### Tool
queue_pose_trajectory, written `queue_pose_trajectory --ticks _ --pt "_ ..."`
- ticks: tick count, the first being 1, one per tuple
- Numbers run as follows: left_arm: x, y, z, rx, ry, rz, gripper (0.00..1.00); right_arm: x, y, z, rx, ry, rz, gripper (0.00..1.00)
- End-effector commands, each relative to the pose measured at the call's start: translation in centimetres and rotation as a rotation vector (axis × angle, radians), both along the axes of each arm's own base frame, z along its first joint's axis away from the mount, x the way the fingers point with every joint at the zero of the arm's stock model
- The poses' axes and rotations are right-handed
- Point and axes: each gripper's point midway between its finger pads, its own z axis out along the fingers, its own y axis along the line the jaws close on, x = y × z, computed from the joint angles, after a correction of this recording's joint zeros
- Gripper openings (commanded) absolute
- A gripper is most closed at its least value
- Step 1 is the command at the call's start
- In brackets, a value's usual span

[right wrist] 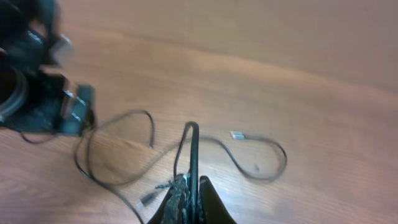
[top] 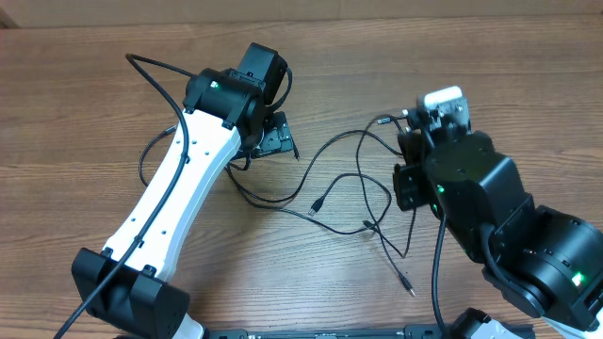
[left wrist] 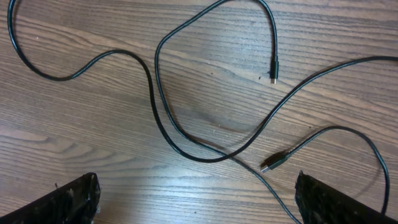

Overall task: Untangle cables
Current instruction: 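Lift the held cable with the right gripper and pull it up-right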

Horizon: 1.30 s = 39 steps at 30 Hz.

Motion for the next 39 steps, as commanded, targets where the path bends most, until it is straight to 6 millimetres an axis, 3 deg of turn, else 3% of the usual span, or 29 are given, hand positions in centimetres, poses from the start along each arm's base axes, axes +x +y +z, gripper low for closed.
queue_pose_trajectory --ticks 1,8,13,24,27,33,38,39 --pt "0.1 0.0 -0.2 0.000 0.007 -0.009 1.00 -0.2 -2.0 0.5 0.026 -0.011 -0.127 0.04" --pt "0.1 0.0 -0.2 0.000 0.007 -0.009 0.99 -0.3 -4.4 0.2 -0.052 -0.023 -0.227 0.04" --pt "0.1 0.0 -0.2 0.000 0.007 -0.009 1.00 0.3 -7.7 1.8 -0.158 -0.132 -0.384 0.04" --pt "0.1 0.0 -0.2 0.000 0.007 -0.009 1.00 1.0 -12.3 6.4 -0.217 -0.350 -0.669 0.04" --pt "0.1 0.0 -0.2 0.000 0.007 -0.009 1.00 2.5 -12.4 7.8 -0.184 -0.390 -0.671 0.04" --pt "0.1 0.0 -0.2 0.000 0.007 -0.009 1.00 7.7 -12.4 9.7 -0.087 -0.443 -0.566 0.04" --pt "0.1 0.0 -0.2 0.001 0.007 -0.009 1.00 12.6 -15.2 8.1 -0.037 -0.412 -0.572 0.04" --pt "0.1 0.0 -0.2 0.000 0.007 -0.009 1.00 14.0 -16.5 7.2 -0.038 -0.396 -0.591 0.04"
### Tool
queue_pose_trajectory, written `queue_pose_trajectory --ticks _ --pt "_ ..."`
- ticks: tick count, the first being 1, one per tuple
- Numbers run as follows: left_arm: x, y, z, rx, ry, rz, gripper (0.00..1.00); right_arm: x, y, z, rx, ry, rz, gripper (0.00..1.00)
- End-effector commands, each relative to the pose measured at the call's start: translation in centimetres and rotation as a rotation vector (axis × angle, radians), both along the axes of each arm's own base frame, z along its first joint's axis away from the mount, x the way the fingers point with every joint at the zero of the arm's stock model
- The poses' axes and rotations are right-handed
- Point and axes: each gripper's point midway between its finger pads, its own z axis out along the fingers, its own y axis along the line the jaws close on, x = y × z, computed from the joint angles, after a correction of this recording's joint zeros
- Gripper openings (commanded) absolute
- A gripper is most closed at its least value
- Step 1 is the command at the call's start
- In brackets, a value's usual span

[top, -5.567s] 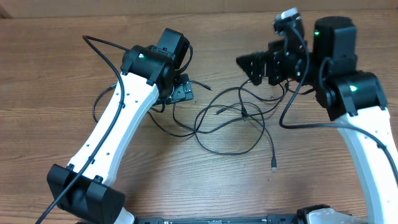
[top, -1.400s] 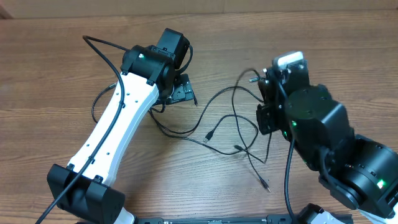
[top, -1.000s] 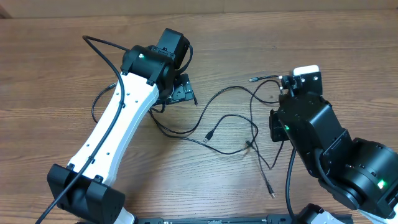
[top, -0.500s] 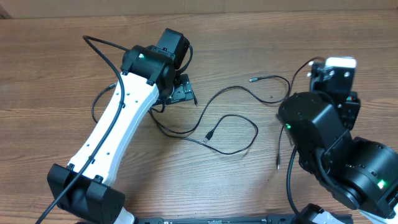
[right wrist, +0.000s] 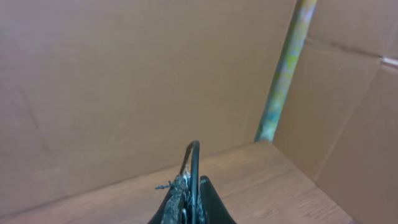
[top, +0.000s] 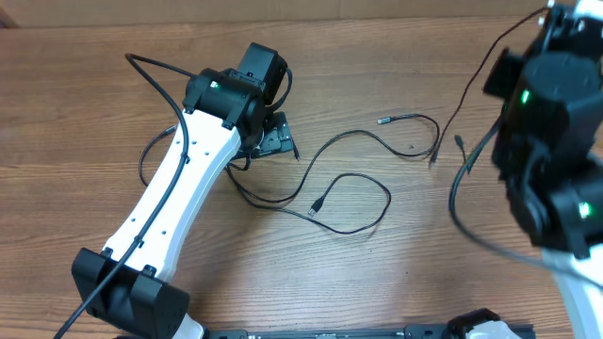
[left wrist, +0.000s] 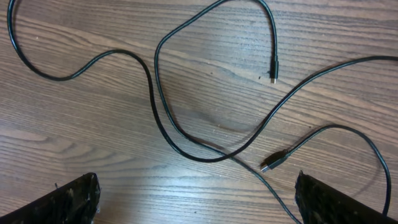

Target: Untangle cables

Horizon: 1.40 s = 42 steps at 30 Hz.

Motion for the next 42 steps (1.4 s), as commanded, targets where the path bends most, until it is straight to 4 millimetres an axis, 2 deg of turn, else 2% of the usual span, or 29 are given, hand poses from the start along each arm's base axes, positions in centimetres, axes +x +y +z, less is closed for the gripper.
queue_pose_trajectory --ticks 1,4,6,7,10,15,19,21,24,25,26,28,35,38,42 --pt "0.1 0.0 -0.2 0.000 0.007 -0.009 1.00 3.7 -1.3 -1.8 0.021 0.041 0.065 0.04" --pt "0.1 0.0 -0.2 0.000 0.008 -0.009 1.00 7.7 -4.3 -4.8 0.045 0.084 0.038 0.04" --pt "0.1 0.0 -0.2 0.000 0.007 -0.009 1.00 9.8 -5.1 -6.8 0.069 0.107 0.065 0.04" --pt "0.1 0.0 -0.2 0.000 0.007 -0.009 1.00 11.3 -5.1 -8.0 0.092 0.119 0.110 0.04" --pt "0.1 0.0 -0.2 0.001 0.008 -0.009 1.00 14.3 -3.3 -9.5 0.144 0.099 0.271 0.04" --pt "0.1 0.0 -0.2 0.000 0.007 -0.009 1.00 17.0 -0.3 -7.9 0.259 -0.044 0.440 0.04" --pt "0.1 0.0 -0.2 0.001 0.008 -0.009 1.00 17.8 1.6 -5.7 0.369 -0.158 0.548 0.04" --pt "0.1 0.0 -0.2 0.001 0.008 -0.009 1.00 17.8 1.9 -4.3 0.407 -0.214 0.571 0.04" --pt "0.1 0.0 -0.2 0.000 0.007 -0.009 1.00 17.9 1.5 -3.8 0.396 -0.240 0.557 0.04" --pt "0.1 0.0 -0.2 0.000 0.007 -0.009 1.00 18.1 0.8 -4.0 0.392 -0.243 0.522 0.04" --pt "0.1 0.0 -0.2 0.000 0.007 -0.009 1.00 18.7 -1.2 -4.9 0.386 -0.239 0.434 0.04" --pt "0.1 0.0 -0.2 0.000 0.007 -0.009 1.00 19.3 -3.3 -6.5 0.383 -0.224 0.352 0.04" --pt "0.1 0.0 -0.2 0.000 0.007 -0.009 1.00 21.3 -9.6 -12.8 0.404 -0.137 0.213 0.04" --pt "0.1 0.0 -0.2 0.001 0.008 -0.009 1.00 21.5 -14.1 -16.2 0.417 -0.101 0.129 0.04" --pt "0.1 0.0 -0.2 0.000 0.007 -0.009 1.00 20.7 -20.0 -20.0 0.436 -0.064 0.021 0.04"
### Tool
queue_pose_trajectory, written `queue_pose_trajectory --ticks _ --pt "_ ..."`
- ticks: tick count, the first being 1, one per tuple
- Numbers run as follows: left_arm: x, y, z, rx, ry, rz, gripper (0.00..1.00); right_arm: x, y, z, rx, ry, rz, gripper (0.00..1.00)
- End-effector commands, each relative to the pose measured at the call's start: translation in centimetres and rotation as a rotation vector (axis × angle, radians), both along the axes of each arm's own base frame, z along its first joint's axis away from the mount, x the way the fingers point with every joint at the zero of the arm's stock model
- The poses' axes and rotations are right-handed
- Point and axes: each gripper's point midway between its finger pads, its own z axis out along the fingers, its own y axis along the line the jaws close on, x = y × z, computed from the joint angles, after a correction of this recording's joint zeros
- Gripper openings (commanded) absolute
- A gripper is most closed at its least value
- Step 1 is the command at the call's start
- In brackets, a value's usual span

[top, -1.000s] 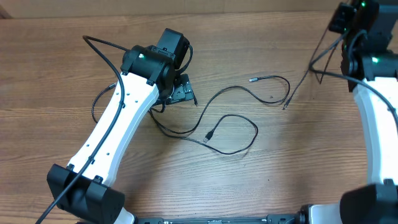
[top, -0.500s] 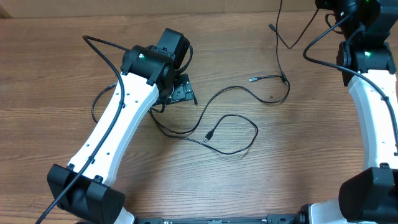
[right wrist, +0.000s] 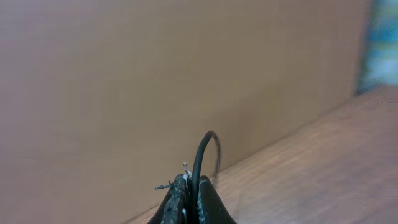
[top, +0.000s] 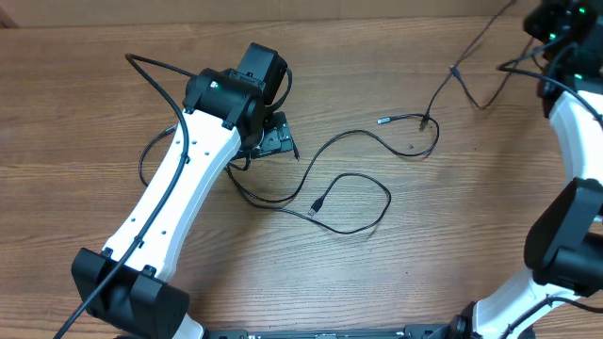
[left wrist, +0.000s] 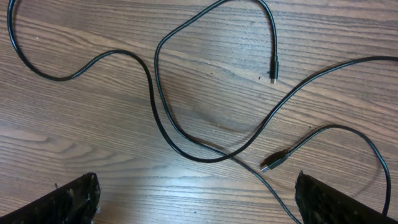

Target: Untangle cables

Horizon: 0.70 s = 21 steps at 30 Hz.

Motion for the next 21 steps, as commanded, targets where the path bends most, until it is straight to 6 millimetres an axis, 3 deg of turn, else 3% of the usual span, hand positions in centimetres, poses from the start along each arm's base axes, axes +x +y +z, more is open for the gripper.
queue_pose_trajectory --ticks 1,8,18,19,20,21 --pt "0.1 0.0 -0.2 0.000 0.007 -0.009 1.00 -0.6 -4.5 -1.8 0.008 0.023 -0.086 0.04" --pt "0.1 0.0 -0.2 0.000 0.007 -0.009 1.00 -3.0 -11.1 -4.7 0.037 0.059 -0.204 0.04" --pt "0.1 0.0 -0.2 0.000 0.007 -0.009 1.00 -7.6 -18.8 -4.6 0.042 0.044 -0.351 0.04" --pt "0.1 0.0 -0.2 0.000 0.007 -0.009 1.00 -7.9 -19.1 -4.6 0.054 0.041 -0.362 0.11" --pt "0.1 0.0 -0.2 0.000 0.007 -0.009 1.00 -8.2 -19.5 -4.7 0.073 0.036 -0.372 0.46" --pt "0.1 0.0 -0.2 0.001 0.008 -0.009 1.00 -8.3 -19.6 -4.8 0.082 0.037 -0.367 0.68"
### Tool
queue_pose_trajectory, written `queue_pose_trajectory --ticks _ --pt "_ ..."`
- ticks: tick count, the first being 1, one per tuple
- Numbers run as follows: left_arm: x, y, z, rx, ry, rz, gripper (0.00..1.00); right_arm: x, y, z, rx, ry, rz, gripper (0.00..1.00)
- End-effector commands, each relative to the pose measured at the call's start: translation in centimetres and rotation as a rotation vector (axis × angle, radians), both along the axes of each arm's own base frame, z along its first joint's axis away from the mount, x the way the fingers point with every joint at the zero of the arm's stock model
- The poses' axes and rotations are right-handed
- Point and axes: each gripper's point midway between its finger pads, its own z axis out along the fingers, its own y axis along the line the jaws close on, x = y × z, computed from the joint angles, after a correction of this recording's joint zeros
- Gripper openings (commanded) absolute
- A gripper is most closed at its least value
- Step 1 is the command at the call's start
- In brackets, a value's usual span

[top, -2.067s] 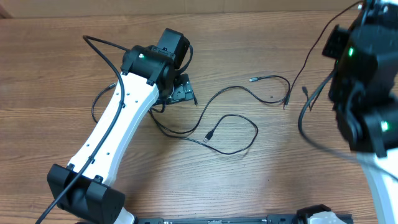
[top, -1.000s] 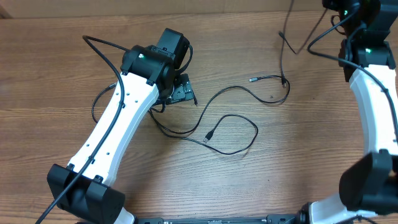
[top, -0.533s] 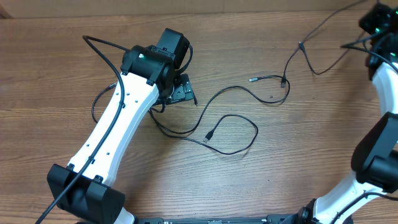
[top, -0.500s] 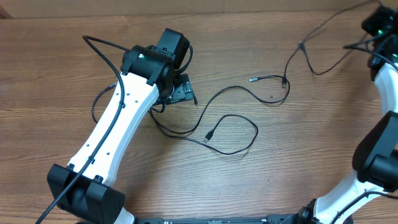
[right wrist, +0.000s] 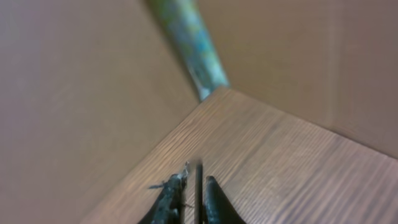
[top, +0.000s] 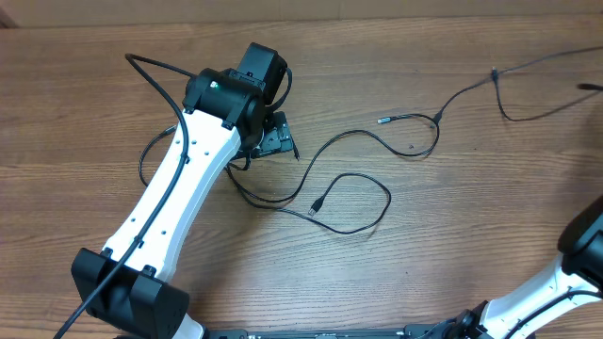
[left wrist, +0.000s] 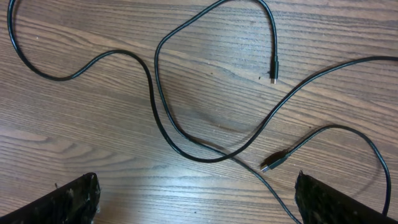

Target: Untangle cables

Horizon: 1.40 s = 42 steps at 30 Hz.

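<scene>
Several thin black cables [top: 350,179] lie looped over one another mid-table; one USB plug [left wrist: 272,165] shows in the left wrist view. My left gripper [left wrist: 198,202] hovers open over them near the loops' left end [top: 273,139], holding nothing. One cable strand [top: 493,75] is stretched toward the far right edge. My right gripper [right wrist: 189,193] is off the overhead frame to the right. Its fingers stand slightly apart, with that black cable [right wrist: 199,186] upright between them.
The wooden table [top: 452,245] carries only the cables. The left arm [top: 179,198] crosses the left half of the table. Cardboard walls [right wrist: 74,81] and a greenish post [right wrist: 186,43] stand past the table's right corner.
My right gripper has moved out of the overhead view to the right, and its fingers have parted a little around the cable. The pulled strand reaches farther right. The left gripper has not moved.
My right gripper was shut on a cable right of the tangle. Later it held that cable high at the right side, then at the far right corner, the strand drawn out of the loops. Now its fingers have parted. The left gripper stayed open and still.
</scene>
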Motion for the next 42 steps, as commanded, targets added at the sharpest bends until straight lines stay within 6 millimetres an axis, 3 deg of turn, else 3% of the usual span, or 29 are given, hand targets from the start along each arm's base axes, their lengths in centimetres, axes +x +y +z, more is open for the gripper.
queue_pose_trajectory --ticks 1,8,14,19,25,30,33,42 --pt "0.1 0.0 -0.2 0.000 0.007 -0.009 1.00 -0.8 -1.2 0.7 0.024 -0.028 -0.020 0.98" --pt "0.1 0.0 -0.2 0.001 0.007 -0.010 1.00 -1.5 -0.7 -1.2 0.085 0.036 -0.007 1.00" --pt "0.1 0.0 -0.2 0.001 0.007 -0.010 1.00 -2.0 3.1 -4.5 0.164 0.180 0.176 1.00" --pt "0.1 0.0 -0.2 0.000 0.007 -0.009 1.00 -4.9 5.2 -8.6 0.277 0.370 0.189 1.00" --pt "0.1 0.0 -0.2 0.001 0.008 -0.009 1.00 -8.9 8.0 -12.0 0.404 0.575 0.210 1.00" --pt "0.1 0.0 -0.2 0.000 0.007 -0.009 1.00 -11.3 9.5 -13.5 0.405 0.732 0.229 0.99" --pt "0.1 0.0 -0.2 0.001 0.007 -0.010 1.00 -12.2 11.6 -14.3 0.343 0.875 0.296 0.98" --pt "0.1 0.0 -0.2 0.000 0.007 -0.009 1.00 -11.2 15.9 -15.2 0.256 0.996 0.362 0.98"
